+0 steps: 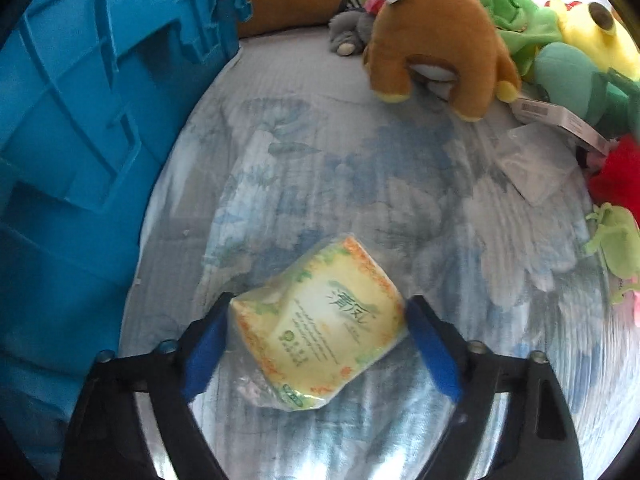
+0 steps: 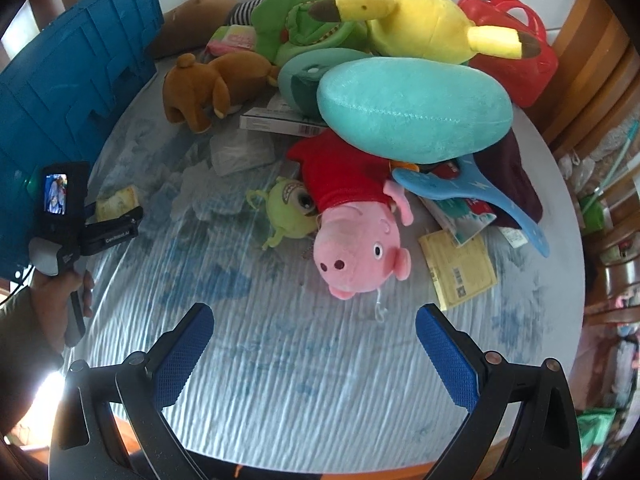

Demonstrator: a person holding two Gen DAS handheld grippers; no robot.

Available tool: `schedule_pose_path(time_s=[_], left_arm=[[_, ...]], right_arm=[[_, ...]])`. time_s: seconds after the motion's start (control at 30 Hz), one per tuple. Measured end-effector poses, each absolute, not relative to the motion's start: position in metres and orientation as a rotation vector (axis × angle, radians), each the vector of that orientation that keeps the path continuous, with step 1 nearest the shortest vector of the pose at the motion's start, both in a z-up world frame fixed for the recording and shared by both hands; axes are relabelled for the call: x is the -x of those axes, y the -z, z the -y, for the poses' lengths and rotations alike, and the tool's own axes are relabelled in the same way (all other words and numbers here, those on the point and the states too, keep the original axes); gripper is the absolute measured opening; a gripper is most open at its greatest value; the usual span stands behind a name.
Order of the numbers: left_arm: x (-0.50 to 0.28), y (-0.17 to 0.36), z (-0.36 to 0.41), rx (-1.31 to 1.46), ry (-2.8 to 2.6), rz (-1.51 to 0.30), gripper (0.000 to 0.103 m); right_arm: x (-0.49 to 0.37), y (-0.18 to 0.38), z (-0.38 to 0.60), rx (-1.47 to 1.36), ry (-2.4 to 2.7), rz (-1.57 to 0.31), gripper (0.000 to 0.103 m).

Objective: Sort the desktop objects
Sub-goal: 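Grasp the yellow snack packet with the left gripper while the right gripper approaches the yellow card, then lift the snack packet with the left gripper while the right gripper grasps the yellow card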

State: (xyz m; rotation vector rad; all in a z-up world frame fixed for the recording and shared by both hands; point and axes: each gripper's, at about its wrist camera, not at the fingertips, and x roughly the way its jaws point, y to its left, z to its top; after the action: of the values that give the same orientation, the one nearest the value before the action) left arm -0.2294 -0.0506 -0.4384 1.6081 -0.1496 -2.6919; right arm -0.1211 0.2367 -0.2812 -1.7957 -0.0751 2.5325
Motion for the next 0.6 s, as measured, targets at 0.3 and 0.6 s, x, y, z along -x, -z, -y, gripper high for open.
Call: schedule_pose_path(time_s=[0.3, 0.6], left_arm=[[0.224, 0.423, 0.038, -1.577, 2.723, 0.141, 0.045], [0.211, 0.39, 0.008, -1.523, 2.797, 0.141, 0.045]], right_arm=[[0.118, 0.285, -0.255, 1.803, -2.527, 0.05, 0.102], [0.121, 0.313, -0.319, 1.689, -2.473, 0.07, 0.102]])
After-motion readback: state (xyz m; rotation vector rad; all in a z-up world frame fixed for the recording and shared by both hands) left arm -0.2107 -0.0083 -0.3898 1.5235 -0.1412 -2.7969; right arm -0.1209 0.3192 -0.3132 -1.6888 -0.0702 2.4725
